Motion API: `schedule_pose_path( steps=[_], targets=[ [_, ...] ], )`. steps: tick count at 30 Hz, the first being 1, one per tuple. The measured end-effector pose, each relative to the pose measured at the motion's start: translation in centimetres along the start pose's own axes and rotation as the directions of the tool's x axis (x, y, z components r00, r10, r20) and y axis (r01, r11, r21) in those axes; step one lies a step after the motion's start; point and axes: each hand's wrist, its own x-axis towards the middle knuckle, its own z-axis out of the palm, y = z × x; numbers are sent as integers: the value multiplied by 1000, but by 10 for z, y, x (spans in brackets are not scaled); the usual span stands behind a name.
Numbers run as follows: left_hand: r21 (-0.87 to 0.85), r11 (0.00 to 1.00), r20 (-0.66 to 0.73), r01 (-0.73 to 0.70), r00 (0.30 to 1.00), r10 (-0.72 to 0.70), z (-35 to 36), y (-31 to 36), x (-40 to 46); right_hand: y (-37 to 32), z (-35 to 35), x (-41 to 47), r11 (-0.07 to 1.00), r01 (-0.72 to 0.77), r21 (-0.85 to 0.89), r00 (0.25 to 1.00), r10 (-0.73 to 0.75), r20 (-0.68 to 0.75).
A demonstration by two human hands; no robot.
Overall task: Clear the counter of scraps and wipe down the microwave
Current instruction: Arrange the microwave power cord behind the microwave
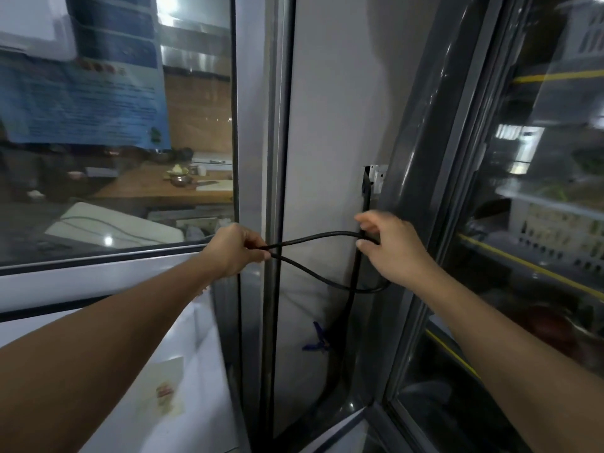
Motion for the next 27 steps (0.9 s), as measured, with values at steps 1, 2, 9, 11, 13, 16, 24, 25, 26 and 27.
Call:
schedule_pose_path(
  steps=[1, 2, 9, 11, 13, 16, 24, 25, 26, 27],
  targets=[
    [9, 1000, 2, 0, 1000, 0, -1, 0, 1, -8, 5, 3, 997, 65, -30, 997, -63, 37],
    [18, 1000, -1, -1, 1000, 1, -2, 0, 2, -16, 11, 7, 991, 116, -60, 990, -111, 91],
    [59, 998, -26, -35, 999, 36, -10, -12, 7, -34, 45, 26, 992, 83, 96, 990, -93, 106],
    [66, 997, -11, -32, 999, 32, -12, -23, 8, -28, 44, 25, 983, 77, 167, 989, -96, 109],
    [54, 998, -7, -13, 1000, 13, -12, -34, 9, -20, 48, 24, 978, 56, 202, 989, -83, 124],
    [68, 998, -4, 2, 1000, -1, -11, -44, 13, -6, 62, 23, 970, -27, 240, 991, -5, 132],
    [138, 990, 1, 6, 1000, -7, -11, -45, 21, -1, 96, 23, 999, -19, -34, 979, 26, 204],
    [142, 990, -1, 12, 1000, -12, -11, -44, 22, -7, 100, 23, 994, 39, -99, 982, -20, 189],
    [144, 989, -6, 21, 1000, -20, -11, -43, 22, -15, 105, 22, 988, 93, -120, 983, -72, 171],
    [145, 989, -13, 32, 999, -30, -11, -43, 23, -24, 110, 22, 985, 134, -110, 980, -115, 161]
  ],
)
